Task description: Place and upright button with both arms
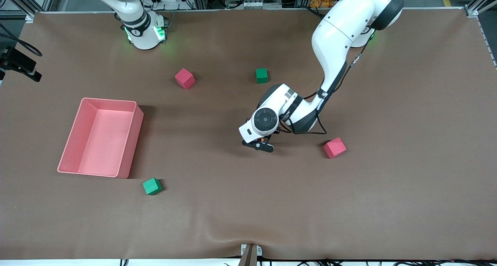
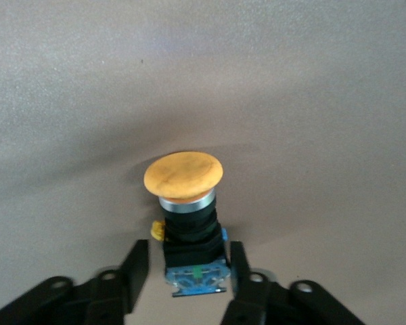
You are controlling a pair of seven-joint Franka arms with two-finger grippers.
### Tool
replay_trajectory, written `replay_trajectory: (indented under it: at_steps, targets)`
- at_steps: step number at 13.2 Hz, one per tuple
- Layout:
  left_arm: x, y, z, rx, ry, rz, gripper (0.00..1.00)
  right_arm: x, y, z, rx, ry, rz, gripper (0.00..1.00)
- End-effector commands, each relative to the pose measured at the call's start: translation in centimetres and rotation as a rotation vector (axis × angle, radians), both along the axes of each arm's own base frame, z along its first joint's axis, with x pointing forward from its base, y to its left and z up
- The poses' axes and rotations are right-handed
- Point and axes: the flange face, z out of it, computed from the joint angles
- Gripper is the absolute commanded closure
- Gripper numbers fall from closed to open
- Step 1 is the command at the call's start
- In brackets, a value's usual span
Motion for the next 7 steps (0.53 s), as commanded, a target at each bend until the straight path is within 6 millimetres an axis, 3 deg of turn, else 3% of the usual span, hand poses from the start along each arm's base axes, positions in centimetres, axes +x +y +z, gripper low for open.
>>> replay_trajectory:
  at_steps: [1,3,4,7]
  targets:
    - [-0.4,-0.6,-0.2,0.010,0.012,0.014,0.59,0.2,-0.2,0.3,-0.021,0.003,0.008,0.00]
    - [-0.8,-1.1,0.0,0.009,0.011,0.007,0.78,0.2,0.0,0.3,-0.021,0.004,0.011,0.00]
    - [-0.8,-1.3,0.4,0.006,0.006,0.009,1.00,0.2,-0.1,0.3,-0.021,0.005,0.010,0.00]
    - [-0.6,-1.6,2.4,0.027,-0.025,0.119,1.00,0.2,-0.1,0.2,-0.021,0.006,0.010,0.00]
